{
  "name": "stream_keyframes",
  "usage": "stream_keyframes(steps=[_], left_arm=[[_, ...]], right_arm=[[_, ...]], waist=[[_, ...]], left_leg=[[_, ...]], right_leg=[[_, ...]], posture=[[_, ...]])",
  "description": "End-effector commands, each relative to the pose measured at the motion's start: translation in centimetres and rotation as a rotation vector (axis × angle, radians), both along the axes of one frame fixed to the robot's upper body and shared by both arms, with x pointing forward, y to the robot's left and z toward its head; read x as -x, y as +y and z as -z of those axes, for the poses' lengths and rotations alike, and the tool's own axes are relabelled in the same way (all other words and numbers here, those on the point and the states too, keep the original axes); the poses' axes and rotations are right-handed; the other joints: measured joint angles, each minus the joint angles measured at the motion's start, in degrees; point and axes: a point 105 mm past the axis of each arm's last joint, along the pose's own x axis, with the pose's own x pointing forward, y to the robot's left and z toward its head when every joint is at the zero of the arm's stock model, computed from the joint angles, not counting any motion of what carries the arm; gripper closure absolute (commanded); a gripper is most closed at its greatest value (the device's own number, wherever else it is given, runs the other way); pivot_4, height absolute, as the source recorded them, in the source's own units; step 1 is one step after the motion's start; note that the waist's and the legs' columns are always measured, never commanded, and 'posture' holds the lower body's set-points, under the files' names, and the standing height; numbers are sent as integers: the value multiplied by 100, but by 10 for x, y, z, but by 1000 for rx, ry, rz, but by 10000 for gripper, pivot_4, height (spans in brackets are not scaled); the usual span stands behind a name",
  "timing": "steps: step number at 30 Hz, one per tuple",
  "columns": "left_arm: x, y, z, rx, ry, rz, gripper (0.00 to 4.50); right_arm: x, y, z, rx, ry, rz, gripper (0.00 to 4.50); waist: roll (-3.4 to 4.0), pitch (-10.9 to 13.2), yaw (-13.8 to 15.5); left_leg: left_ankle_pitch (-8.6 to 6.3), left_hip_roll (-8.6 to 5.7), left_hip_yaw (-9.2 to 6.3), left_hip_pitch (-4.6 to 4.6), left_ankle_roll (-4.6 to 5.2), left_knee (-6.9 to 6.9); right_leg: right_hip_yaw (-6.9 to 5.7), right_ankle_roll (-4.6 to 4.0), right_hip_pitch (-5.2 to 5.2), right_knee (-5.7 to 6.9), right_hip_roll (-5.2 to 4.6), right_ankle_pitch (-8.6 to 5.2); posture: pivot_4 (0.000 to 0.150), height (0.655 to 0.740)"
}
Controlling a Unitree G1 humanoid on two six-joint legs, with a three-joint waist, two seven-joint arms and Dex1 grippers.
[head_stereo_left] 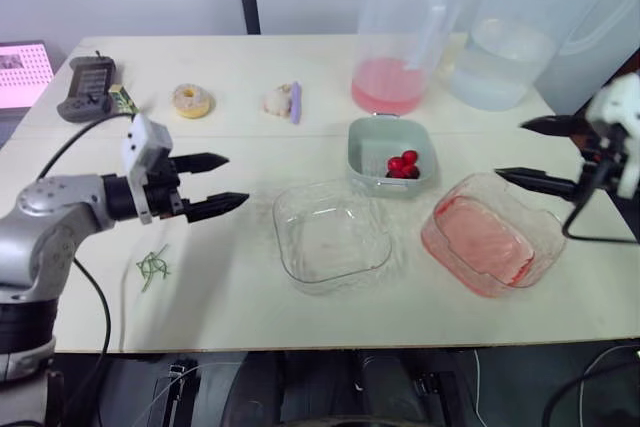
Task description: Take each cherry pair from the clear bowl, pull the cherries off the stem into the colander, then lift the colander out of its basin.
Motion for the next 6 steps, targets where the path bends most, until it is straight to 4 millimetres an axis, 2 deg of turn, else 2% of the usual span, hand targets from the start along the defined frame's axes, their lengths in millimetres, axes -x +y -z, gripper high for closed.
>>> stream_keyframes(steps=[1,6], left_arm=[[1,16,-12,-10,-86,-74,0],[3,31,0,-38,-82,-130,0]], right_arm=[[9,-12,-7,-19,-94,54,280],[14,-24,9,-69,-89,104,280]], waist=[[1,0,-3],[2,-1,3]], left_leg=[[0,0,0,0,0,1],[0,0,1,4,0,2]], right_leg=[[0,-7,0,2,0,-3],[1,-13,2,2,0,-4]], posture=[[1500,7400],[1500,7400]])
